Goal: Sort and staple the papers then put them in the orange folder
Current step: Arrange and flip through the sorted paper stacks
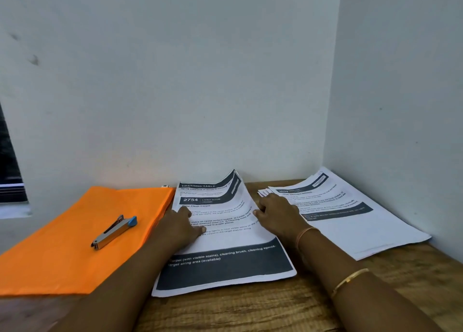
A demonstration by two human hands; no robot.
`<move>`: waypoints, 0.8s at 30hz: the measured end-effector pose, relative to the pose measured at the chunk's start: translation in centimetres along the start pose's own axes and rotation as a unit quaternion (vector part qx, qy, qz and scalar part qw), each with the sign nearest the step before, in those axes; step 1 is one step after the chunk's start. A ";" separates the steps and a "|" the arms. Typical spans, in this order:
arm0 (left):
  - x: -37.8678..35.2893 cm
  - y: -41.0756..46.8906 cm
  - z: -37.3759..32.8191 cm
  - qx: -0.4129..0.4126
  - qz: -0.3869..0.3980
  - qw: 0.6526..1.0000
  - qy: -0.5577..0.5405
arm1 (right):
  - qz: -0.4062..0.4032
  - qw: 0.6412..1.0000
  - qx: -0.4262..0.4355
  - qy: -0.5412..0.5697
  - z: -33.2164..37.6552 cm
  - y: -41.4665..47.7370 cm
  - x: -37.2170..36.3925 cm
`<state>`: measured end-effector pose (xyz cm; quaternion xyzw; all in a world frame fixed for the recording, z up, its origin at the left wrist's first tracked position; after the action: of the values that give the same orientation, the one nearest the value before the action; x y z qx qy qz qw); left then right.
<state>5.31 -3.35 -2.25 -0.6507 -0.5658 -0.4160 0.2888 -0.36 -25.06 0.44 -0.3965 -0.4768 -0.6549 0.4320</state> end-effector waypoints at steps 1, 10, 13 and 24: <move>-0.1 0.0 0.0 -0.001 0.003 1.000 0.000 | 0.003 1.000 -0.007 0.009 -0.2 0.1 0.0; -0.5 0.1 -0.3 -0.011 0.000 0.999 -0.048 | -0.020 0.978 -0.076 0.194 -2.8 1.1 1.0; 0.4 0.0 -0.6 -0.044 -0.062 0.987 -0.141 | -0.025 0.963 -0.095 0.251 -3.6 1.3 1.1; 2.7 -0.9 -1.6 -0.071 -0.177 0.916 -0.353 | -0.084 0.866 -0.090 0.485 -3.9 0.9 1.8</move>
<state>4.10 -3.16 0.78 -0.6634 -0.7056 -0.2429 -0.0552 -0.49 -29.35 1.45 -0.0239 -0.1779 -0.8385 0.5144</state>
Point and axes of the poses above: each hand's wrist, its own y-axis towards the middle knuckle, its own x-axis out of the back of the hand, z = x × y, the point moved 5 cm from there along y, towards the middle knuckle, and after that the axes turned 6 degrees about -y, right-handed, at the moved point
